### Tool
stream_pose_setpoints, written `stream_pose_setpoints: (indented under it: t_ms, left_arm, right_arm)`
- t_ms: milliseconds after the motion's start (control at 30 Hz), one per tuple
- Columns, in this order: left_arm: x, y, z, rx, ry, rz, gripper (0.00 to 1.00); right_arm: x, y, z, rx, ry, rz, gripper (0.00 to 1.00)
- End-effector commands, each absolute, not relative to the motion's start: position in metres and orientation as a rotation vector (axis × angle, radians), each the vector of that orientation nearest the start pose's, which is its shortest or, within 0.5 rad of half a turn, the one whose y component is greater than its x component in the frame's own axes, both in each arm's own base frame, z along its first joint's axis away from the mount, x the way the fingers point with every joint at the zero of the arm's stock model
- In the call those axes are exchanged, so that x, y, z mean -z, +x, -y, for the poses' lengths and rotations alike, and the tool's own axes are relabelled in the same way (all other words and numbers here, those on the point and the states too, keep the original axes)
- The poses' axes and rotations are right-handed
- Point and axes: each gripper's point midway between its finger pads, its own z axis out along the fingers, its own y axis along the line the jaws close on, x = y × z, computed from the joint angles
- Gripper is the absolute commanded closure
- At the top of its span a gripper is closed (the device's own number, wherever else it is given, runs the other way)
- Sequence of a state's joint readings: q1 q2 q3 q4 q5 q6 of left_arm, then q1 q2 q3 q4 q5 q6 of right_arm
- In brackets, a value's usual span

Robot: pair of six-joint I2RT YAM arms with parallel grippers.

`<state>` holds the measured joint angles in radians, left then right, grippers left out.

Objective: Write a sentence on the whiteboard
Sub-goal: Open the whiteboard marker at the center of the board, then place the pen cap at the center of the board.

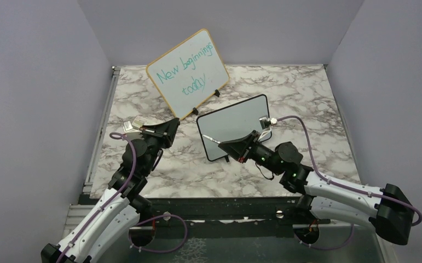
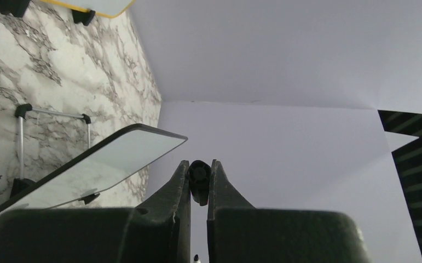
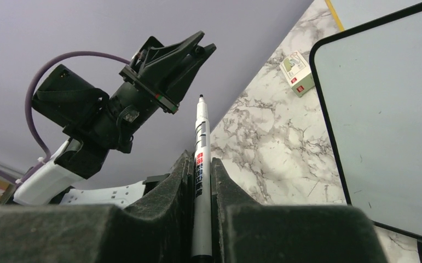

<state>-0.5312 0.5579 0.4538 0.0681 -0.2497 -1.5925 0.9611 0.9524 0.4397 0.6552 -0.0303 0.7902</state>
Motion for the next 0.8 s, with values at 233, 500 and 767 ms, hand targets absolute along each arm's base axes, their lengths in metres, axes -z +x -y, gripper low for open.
stream_pose_setpoints:
  t_ms: [233, 500, 767]
  left_arm:
    - [-0.215, 0.259, 0.139, 0.965, -0.951, -1.766, 1.00]
    - [-0.170, 0.256, 0.126, 0.609, -0.716, -2.017, 1.00]
    - [-0.120, 0.253, 0.128, 0.387, -0.478, -2.272, 1.00]
  right_arm:
    - [-0.282, 0.192, -0.293, -1.193, -0.207, -1.596, 1.00]
    - [-0.293, 0.197, -0.275, -1.025, -0.273, -1.626, 0.99]
    - [-0.304, 0.201, -0.249, -0.881, -0.288, -1.625, 1.00]
